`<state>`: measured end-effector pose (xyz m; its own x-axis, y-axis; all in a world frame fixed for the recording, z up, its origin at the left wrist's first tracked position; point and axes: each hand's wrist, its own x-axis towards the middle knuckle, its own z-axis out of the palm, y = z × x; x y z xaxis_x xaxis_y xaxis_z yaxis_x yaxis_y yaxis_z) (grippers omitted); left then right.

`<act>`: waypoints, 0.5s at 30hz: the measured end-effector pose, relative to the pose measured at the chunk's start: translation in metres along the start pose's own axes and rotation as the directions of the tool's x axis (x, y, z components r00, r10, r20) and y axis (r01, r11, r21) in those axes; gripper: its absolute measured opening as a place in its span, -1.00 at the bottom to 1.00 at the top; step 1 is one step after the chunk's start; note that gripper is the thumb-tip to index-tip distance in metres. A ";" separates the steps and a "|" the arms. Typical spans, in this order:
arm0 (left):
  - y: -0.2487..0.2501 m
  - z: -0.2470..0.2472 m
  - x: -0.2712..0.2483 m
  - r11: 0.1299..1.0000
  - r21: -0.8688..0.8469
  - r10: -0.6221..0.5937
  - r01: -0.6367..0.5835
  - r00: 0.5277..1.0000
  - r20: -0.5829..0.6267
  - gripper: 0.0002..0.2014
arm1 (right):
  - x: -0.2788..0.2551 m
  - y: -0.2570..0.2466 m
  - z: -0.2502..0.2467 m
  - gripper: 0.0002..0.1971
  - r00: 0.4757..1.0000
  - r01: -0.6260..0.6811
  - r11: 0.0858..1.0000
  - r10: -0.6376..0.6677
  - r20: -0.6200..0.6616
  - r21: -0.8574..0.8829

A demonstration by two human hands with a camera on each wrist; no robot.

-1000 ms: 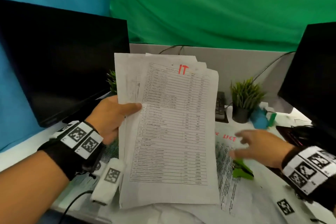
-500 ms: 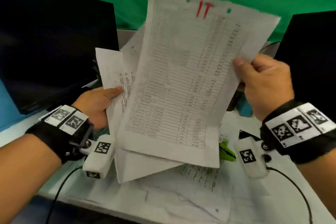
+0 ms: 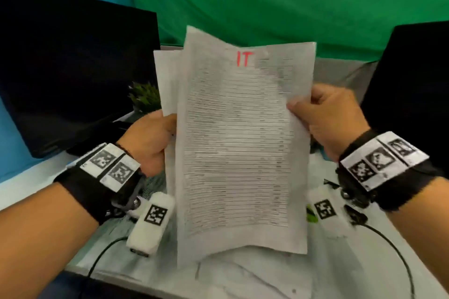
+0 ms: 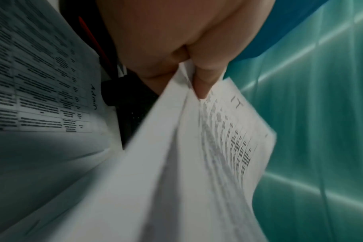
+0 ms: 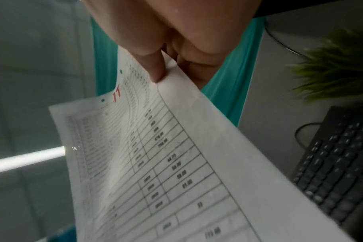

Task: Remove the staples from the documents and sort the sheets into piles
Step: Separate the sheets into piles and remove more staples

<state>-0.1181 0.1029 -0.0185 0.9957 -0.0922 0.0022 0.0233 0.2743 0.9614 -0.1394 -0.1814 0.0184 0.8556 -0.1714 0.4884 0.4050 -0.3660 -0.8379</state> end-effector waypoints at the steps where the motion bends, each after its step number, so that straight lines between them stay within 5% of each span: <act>1: 0.003 0.006 0.000 1.000 0.016 0.016 -0.016 0.999 0.040 -0.72 | 0.002 -0.001 0.005 -0.90 1.000 -0.022 0.999 0.021 -0.008 -0.026; 3: 0.007 0.008 0.003 0.999 0.014 0.042 -0.044 0.995 0.090 -0.69 | 0.008 -0.004 0.006 -0.88 0.998 -0.006 0.999 0.002 -0.066 -0.054; 5: 0.010 0.003 0.007 1.000 -0.009 0.004 -0.003 0.994 0.110 -0.66 | 0.010 -0.001 -0.003 -0.59 0.994 0.019 0.999 -0.024 -0.111 -0.049; 7: 0.011 -0.006 0.012 0.995 -0.077 -0.057 0.067 0.991 0.124 -0.64 | -0.001 0.010 -0.016 -0.27 0.989 -0.147 0.989 0.147 -0.015 -0.003; 8: 0.010 -0.011 0.013 0.984 -0.146 -0.083 0.099 0.990 0.112 -0.64 | -0.013 0.019 -0.020 -0.22 0.949 -0.294 0.955 0.288 0.130 0.031; 11: 0.001 -0.019 0.015 0.955 -0.267 -0.104 0.129 0.989 0.104 -0.64 | -0.054 0.043 -0.024 -0.47 0.688 -0.621 0.776 0.475 0.548 0.107; 13: -0.007 -0.017 0.016 0.962 -0.255 -0.085 0.099 0.994 0.066 -0.61 | -0.066 0.052 -0.023 -0.59 0.695 -0.654 0.727 0.466 0.548 0.211; 15: -0.012 -0.012 0.013 0.972 -0.231 -0.031 0.048 0.997 0.078 -0.46 | -0.066 0.052 -0.024 -0.74 0.767 -0.612 0.731 0.455 0.453 0.301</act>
<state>-0.1048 0.1101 -0.0328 0.9846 -0.1747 -0.0064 0.0914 0.4832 0.8707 -0.1822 -0.2112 -0.0515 0.9863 0.1161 -0.1172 -0.1303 0.1124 -0.9851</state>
